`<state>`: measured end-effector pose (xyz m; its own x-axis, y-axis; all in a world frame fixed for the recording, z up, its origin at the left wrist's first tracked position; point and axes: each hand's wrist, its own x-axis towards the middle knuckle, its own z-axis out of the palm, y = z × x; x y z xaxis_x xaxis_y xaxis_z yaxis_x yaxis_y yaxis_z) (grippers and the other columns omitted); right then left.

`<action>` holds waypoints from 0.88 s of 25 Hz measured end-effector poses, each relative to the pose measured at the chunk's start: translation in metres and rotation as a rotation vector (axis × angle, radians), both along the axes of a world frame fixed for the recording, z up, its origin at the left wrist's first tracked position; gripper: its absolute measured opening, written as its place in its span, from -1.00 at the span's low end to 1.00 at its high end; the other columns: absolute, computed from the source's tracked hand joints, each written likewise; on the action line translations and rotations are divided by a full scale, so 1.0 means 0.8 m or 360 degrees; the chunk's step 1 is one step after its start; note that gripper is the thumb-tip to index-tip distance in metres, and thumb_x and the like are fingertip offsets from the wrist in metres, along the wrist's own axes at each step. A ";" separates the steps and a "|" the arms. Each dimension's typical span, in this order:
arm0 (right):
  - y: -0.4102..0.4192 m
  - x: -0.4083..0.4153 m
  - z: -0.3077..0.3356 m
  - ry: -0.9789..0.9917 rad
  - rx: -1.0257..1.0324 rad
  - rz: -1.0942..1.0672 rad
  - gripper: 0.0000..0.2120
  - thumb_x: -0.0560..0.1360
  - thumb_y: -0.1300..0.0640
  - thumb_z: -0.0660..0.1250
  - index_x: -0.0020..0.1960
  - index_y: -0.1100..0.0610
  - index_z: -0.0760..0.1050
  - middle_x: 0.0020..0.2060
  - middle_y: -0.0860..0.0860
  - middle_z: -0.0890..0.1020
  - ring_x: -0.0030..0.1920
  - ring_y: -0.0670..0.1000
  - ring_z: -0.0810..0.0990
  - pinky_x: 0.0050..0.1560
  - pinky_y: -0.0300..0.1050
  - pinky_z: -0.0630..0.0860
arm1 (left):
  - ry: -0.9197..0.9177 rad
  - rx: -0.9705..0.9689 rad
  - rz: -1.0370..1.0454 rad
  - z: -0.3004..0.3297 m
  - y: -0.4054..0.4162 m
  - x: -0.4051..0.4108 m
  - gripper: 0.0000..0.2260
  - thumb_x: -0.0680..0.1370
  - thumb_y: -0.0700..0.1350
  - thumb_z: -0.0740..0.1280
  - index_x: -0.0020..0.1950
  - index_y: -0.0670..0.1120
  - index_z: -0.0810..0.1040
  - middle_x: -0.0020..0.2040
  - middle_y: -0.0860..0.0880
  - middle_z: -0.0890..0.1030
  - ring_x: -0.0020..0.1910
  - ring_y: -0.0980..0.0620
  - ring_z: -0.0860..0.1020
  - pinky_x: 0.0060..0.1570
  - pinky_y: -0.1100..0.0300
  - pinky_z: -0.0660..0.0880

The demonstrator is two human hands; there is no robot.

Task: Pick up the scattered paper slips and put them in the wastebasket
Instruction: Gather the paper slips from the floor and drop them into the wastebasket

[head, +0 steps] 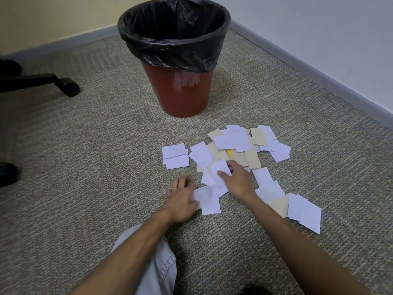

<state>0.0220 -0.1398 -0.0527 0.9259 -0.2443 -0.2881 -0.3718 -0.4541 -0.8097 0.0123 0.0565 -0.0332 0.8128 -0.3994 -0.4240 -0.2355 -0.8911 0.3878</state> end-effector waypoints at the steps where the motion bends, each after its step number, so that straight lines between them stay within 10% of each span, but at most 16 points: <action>1: 0.005 -0.001 -0.002 -0.0021 -0.0228 0.0104 -0.58 0.55 0.04 0.32 0.35 0.18 0.40 0.23 0.09 0.52 0.22 0.12 0.52 0.17 0.00 0.47 | -0.0019 -0.0001 -0.0030 -0.001 -0.001 0.000 -0.61 0.51 -0.02 0.29 0.30 -0.11 0.39 0.47 -0.07 0.14 0.46 -0.09 0.08 0.39 -0.08 0.23; 6: 0.024 0.005 0.003 0.0074 -0.0712 0.0237 -0.31 0.50 -0.07 0.36 0.49 0.17 0.16 0.38 0.10 0.38 0.37 0.15 0.38 0.25 0.09 0.40 | -0.0051 -0.0149 0.0002 -0.004 -0.004 0.001 -0.56 0.46 -0.10 0.37 0.30 -0.11 0.36 0.35 -0.07 0.21 0.34 -0.08 0.26 0.34 0.06 0.31; 12: 0.024 0.009 0.010 0.0130 -0.0324 0.0099 -0.46 0.49 0.03 0.40 0.40 0.17 0.35 0.33 0.11 0.49 0.33 0.16 0.44 0.20 0.01 0.39 | 0.0013 -0.0273 0.0140 -0.003 -0.008 0.002 -0.44 0.36 -0.16 0.45 0.33 -0.06 0.38 0.25 -0.04 0.45 0.21 -0.04 0.46 0.23 0.09 0.41; 22: -0.018 -0.002 0.023 0.0032 0.0098 -0.0003 -0.70 0.55 0.03 0.32 0.12 0.25 0.50 0.07 0.12 0.58 0.08 0.09 0.54 0.04 -0.04 0.42 | 0.0122 -0.0372 0.0311 0.007 0.003 0.008 -0.90 0.39 -0.09 0.49 -0.25 -0.06 0.60 -0.26 -0.02 0.59 -0.24 0.01 0.53 -0.27 0.15 0.39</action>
